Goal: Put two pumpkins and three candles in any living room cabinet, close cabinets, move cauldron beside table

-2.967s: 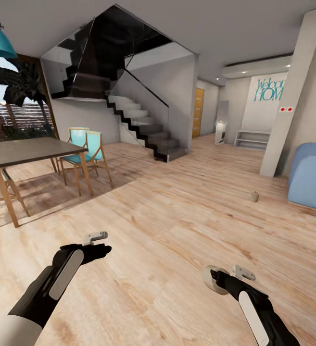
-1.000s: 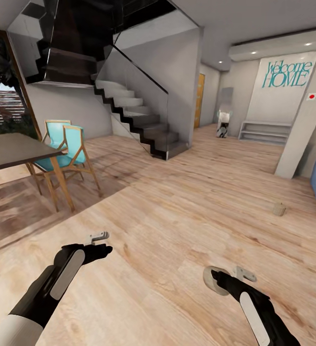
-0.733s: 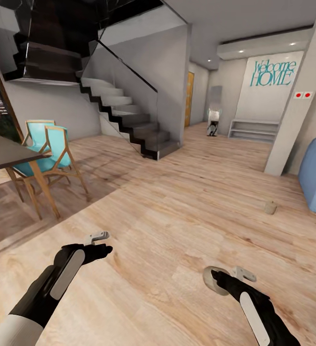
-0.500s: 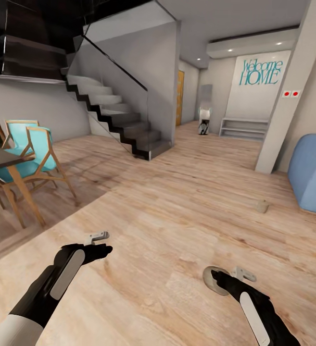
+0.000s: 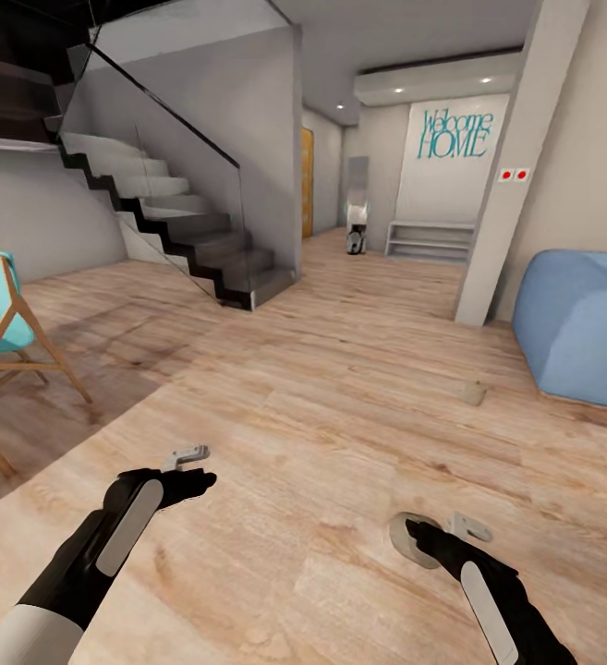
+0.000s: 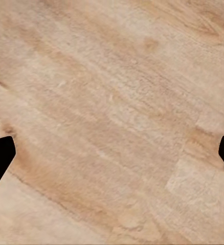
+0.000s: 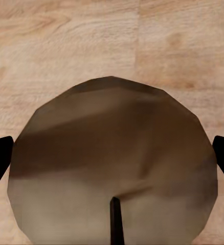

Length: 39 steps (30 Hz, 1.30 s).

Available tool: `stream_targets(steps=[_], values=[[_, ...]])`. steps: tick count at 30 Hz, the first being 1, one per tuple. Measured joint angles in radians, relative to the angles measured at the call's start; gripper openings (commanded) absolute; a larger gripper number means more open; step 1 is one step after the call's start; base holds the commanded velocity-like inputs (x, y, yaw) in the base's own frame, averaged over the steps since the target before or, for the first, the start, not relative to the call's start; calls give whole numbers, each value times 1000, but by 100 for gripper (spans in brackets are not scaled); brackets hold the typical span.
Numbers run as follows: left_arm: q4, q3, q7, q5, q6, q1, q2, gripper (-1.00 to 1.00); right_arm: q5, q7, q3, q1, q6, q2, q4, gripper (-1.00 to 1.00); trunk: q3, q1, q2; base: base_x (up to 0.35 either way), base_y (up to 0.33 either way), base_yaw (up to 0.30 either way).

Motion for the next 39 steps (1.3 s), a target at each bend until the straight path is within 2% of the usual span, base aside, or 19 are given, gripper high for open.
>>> stream_targets(steps=[39], values=[[2, 0, 1, 0, 0, 0, 0, 100, -1, 1, 0, 0, -1, 0, 2, -100, -36, 0, 0, 337, 0, -239]])
